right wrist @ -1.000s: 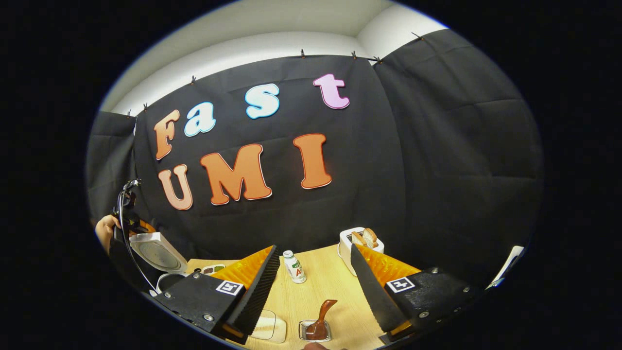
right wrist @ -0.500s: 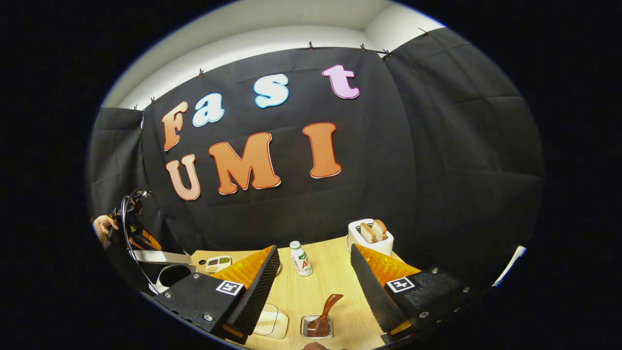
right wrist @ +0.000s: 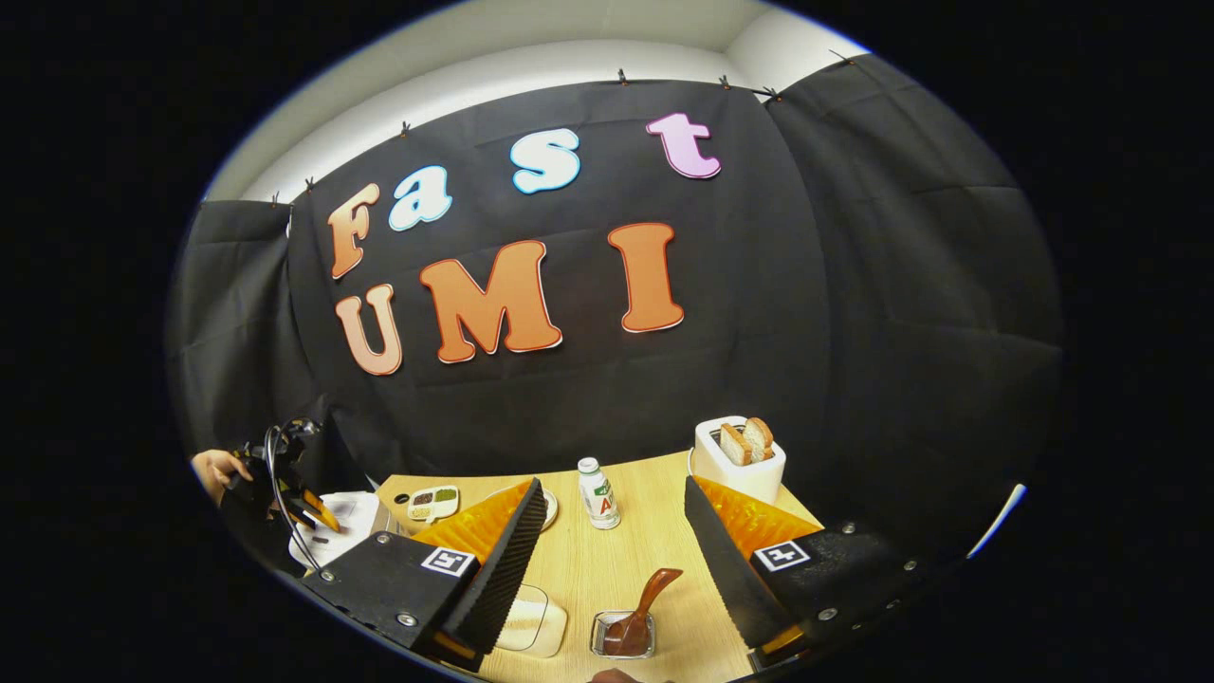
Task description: Close the left gripper, press the button to open the rice cooker; take a wooden spoon from the chopstick holder with the right hand, scoop a spoonful of rice and pour it into the rice cooker, then put the wooden spoon back into the chopstick holder.
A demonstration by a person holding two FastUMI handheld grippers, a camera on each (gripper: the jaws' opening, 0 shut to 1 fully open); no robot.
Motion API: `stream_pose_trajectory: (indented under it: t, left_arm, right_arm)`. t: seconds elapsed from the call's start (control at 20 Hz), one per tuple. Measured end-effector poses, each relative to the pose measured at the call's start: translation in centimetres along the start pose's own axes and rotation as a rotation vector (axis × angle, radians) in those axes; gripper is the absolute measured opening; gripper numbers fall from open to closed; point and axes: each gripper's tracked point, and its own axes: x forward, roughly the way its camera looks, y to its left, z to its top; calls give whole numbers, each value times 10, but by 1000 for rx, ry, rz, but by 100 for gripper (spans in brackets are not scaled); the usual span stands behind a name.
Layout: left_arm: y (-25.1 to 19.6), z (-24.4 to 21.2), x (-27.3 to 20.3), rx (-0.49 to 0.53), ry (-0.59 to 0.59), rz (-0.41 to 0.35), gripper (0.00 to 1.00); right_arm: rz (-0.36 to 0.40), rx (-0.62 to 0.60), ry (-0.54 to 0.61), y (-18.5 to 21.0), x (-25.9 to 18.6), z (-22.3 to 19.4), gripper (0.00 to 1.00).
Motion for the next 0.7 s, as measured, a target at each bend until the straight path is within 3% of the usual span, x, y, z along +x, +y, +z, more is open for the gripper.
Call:
stream_pose_trajectory:
  t: [0.2, 0.4, 0.55, 0.7]
  left_arm:
    - [-2, 0, -3, 5, -54, 0, 99]
    - [-4, 3, -3, 68, -203, -13, 98]
    - [-3, -1, -5, 16, -290, -30, 100]
    - [-15, -1, -25, -29, -361, -103, 98]
  right_arm:
    - [3, -32, -5, 4, 0, 2, 92]
    - [27, -65, -29, 14, 4, 4, 92]
    - [44, -104, -63, 25, 15, 17, 92]
    - [62, -133, -91, 37, 21, 26, 92]
